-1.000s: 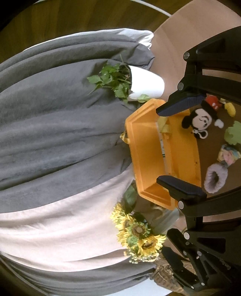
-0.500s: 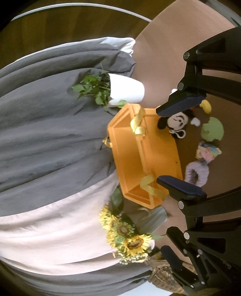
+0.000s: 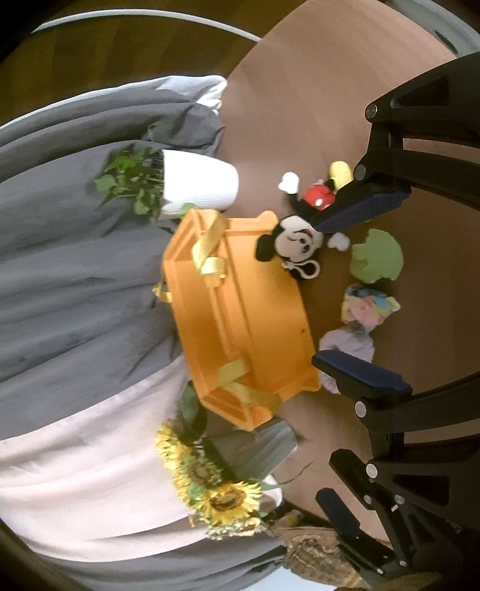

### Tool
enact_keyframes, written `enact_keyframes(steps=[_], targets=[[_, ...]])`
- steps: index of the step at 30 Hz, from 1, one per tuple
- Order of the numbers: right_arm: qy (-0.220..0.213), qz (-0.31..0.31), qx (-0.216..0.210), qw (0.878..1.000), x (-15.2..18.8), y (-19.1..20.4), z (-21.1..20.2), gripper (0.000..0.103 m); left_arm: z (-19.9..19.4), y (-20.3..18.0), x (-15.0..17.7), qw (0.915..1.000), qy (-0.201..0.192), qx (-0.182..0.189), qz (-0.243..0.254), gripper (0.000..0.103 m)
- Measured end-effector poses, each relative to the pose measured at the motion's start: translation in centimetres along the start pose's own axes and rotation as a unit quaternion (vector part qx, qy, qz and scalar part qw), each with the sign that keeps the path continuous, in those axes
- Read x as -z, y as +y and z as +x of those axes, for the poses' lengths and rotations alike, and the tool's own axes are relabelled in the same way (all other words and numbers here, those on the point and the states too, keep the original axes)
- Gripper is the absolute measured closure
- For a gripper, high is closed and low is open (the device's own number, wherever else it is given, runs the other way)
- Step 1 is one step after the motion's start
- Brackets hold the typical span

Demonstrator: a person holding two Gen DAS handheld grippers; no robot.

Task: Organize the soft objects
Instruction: 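Withdraw both tools from the crate toward the remaining soft toys, then grasp the lavender fuzzy wristband with the left tool while the right tool grasps the green frog sponge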

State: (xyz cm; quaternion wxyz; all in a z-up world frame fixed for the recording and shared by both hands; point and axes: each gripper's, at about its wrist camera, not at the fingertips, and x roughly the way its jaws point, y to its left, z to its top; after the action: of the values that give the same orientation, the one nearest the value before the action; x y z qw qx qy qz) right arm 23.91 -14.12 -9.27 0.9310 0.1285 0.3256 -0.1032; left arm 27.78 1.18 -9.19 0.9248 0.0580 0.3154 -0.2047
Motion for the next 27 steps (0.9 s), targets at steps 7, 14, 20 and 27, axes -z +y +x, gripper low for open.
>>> enact_keyframes(steps=[7,14,20,27], targets=[[0.034,-0.001,0.009,0.999,1.9,-0.3,1.7,0.035,1.9,-0.2,1.4,0.9997,0.024,0.006,0.005,0.044],[0.06,-0.004,0.024,0.998,3.2,-1.1,3.5,0.035,4.6,-0.7,2.0,0.9988,0.044,0.019,0.011,0.043],[0.076,0.001,0.035,0.996,3.7,-1.9,5.1,0.035,6.6,-0.8,2.2,0.9983,0.053,0.024,0.01,0.038],[0.091,-0.006,0.04,0.995,4.2,-1.7,6.8,0.036,8.6,-0.6,2.7,0.9975,0.067,0.023,0.006,0.037]])
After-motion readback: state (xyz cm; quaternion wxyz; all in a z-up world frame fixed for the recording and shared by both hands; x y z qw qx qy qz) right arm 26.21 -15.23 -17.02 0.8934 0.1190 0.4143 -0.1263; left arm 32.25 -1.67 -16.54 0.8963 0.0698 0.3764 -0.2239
